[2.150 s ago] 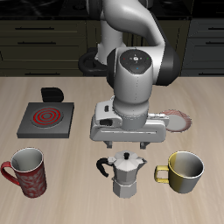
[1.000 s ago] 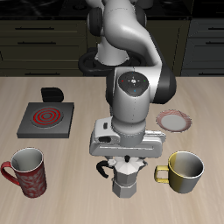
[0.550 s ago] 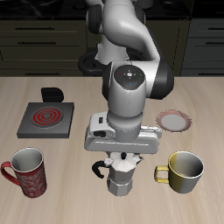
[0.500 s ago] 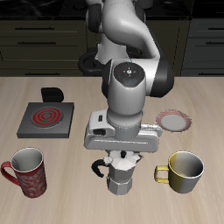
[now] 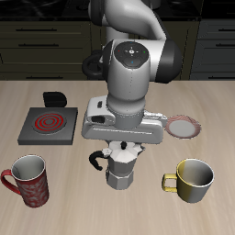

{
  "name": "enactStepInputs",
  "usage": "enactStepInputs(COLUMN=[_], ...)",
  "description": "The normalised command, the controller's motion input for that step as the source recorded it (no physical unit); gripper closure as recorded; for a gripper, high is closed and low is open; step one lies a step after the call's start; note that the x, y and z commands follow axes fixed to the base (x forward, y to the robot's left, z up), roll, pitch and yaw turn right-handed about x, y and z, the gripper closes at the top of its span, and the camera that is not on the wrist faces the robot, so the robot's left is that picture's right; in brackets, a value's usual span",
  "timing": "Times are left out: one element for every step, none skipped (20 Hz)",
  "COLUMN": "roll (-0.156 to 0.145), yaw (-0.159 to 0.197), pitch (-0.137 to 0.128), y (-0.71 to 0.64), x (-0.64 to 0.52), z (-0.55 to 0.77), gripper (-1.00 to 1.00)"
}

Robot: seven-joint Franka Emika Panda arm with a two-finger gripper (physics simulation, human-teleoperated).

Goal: Place the moka pot on the stove

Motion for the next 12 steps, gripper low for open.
enactStepInputs(roll=[-0.013,-0.068,0.006,0.024,-0.041,-0.03,-0.025,-0.017,-0.018,-0.055,-0.006,-0.029], yaw=[0.042,0.018,-0.058,0.051,0.045,-0.091,0.055,-0.059,0.049,-0.015,-0.053,-0.026], pitch=[-0.066,-0.052,-0.074,-0.104,-0.044,-0.006,-0.082,-0.048,-0.093,-0.041,0.013,-0.06], y=[-0.07,-0.21,-0.16,-0.14,-0.18,-0.21,-0.28,-0.35,-0.17,-0.22,-0.23,-0.2], x=[-0.24,-0.25,-0.3,-0.3,-0.17,-0.15,-0.42,-0.65,-0.36,-0.3,-0.32,-0.42], z=[0.25,0.25,0.33,0.3,0.2,0.14,0.29,0.28,0.21,0.14,0.1,0.17], gripper=[1.0,1.0,1.0,1.0,1.0,1.0,1.0,1.0,1.0,1.0,1.0,1.0])
